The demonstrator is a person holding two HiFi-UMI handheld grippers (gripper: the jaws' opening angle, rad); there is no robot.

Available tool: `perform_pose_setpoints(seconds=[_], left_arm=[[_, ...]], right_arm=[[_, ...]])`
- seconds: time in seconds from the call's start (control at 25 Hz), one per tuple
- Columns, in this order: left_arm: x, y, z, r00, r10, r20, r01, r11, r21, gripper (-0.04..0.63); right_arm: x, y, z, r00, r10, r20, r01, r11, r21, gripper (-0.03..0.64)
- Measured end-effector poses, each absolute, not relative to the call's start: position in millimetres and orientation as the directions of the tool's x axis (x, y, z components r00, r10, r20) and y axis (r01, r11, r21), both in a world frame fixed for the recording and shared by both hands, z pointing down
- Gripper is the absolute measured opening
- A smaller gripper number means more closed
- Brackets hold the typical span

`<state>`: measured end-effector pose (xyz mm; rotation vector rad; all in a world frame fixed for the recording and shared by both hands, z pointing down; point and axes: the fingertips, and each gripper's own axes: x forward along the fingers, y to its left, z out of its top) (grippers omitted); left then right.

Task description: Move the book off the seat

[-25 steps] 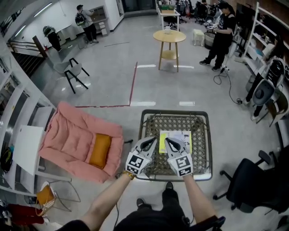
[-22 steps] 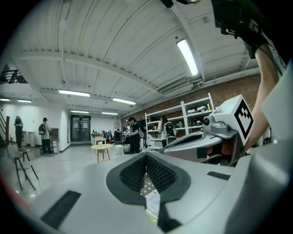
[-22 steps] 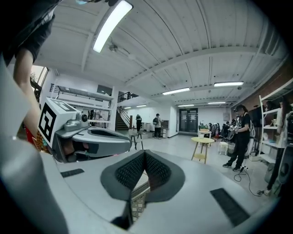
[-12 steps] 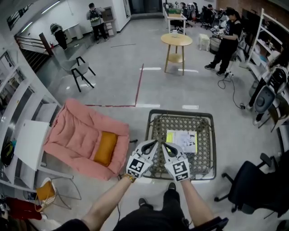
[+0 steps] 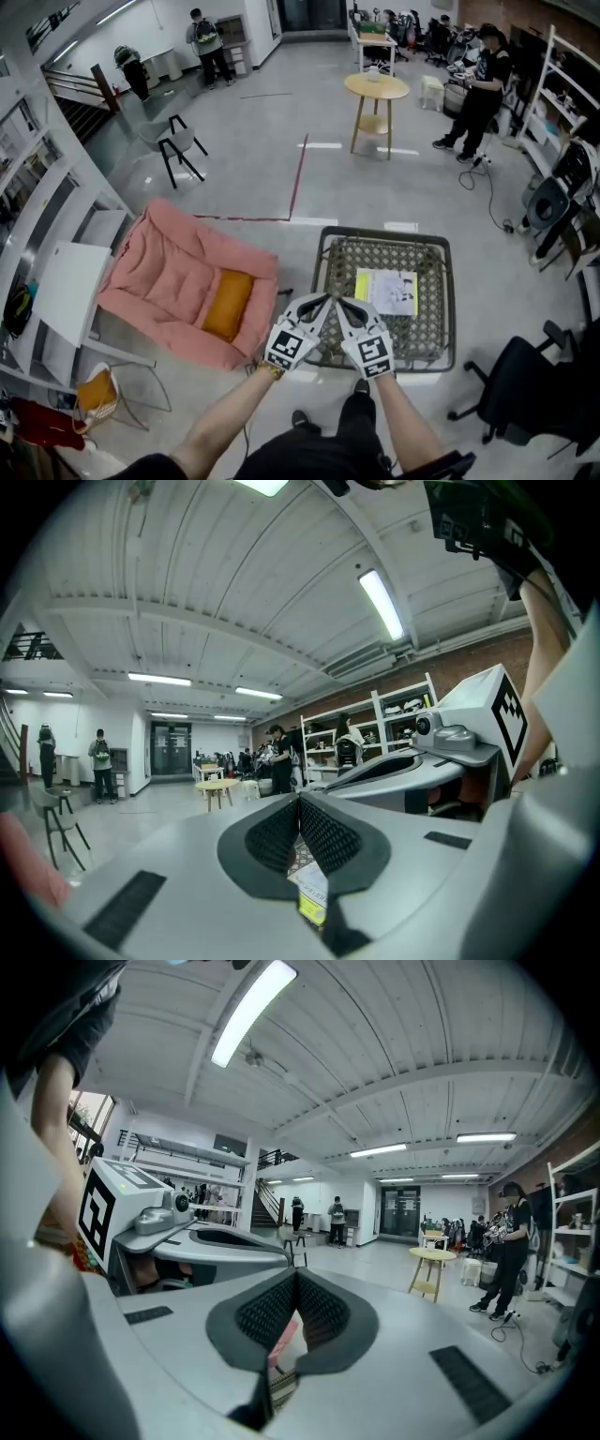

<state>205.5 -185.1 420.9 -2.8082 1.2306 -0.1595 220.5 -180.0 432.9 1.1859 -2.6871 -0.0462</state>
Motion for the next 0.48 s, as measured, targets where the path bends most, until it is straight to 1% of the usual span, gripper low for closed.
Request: perform_pose_setpoints(seconds=[0.48], left_arm=[[199, -173, 411, 0.677, -0.734, 0.058, -0.726, -0.679, -0.112, 0.012]], right_arm=[[209, -165, 427, -0.668, -0.721, 0.181, -0.714, 0.691, 0.114, 0.012]])
